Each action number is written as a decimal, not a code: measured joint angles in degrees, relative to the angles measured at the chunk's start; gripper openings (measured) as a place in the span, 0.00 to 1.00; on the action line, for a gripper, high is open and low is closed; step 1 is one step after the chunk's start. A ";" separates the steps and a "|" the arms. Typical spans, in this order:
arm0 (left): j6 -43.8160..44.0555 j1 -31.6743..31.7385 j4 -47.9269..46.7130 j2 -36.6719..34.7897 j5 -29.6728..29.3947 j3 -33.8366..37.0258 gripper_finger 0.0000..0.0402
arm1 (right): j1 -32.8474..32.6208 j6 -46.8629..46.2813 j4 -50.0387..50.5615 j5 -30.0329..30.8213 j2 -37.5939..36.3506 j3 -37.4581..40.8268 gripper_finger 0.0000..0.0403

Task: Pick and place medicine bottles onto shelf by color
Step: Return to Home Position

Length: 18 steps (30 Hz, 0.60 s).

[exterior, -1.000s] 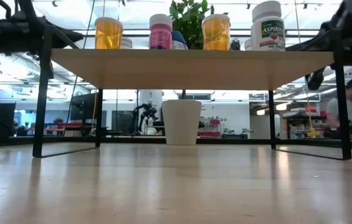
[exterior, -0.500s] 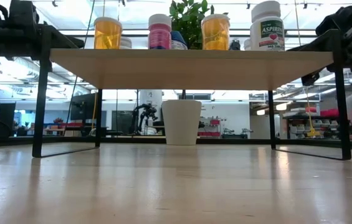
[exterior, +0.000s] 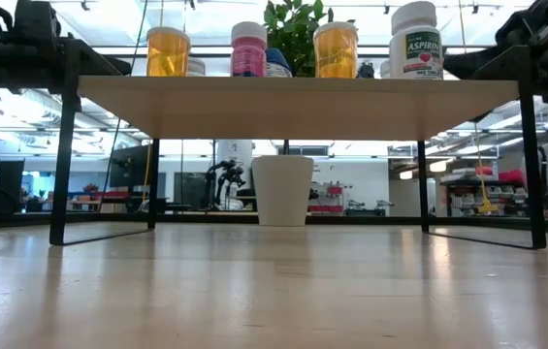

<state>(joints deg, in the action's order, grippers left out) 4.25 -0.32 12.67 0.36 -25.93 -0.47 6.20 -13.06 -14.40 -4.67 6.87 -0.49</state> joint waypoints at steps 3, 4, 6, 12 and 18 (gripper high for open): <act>0.00 0.00 0.00 0.00 0.00 0.02 0.08 | 0.00 0.00 -3.04 0.00 0.00 0.00 0.03; 0.00 0.00 0.00 0.00 0.00 0.02 0.08 | 0.00 0.00 -4.11 0.00 0.00 0.00 0.03; 0.02 0.00 0.00 0.00 0.00 0.02 0.07 | 0.00 0.00 -6.65 0.00 0.00 0.00 0.03; 0.02 0.00 0.00 0.00 0.00 0.02 0.05 | 0.00 0.00 -16.70 0.02 -0.02 0.00 0.03; 0.02 0.00 0.00 0.00 0.00 0.02 0.07 | 0.00 0.02 -28.17 0.02 -0.02 0.00 0.03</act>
<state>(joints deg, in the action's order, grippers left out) 4.27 -0.32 12.67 0.36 -25.93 -0.45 6.20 -13.04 -42.57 -4.64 6.85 -0.49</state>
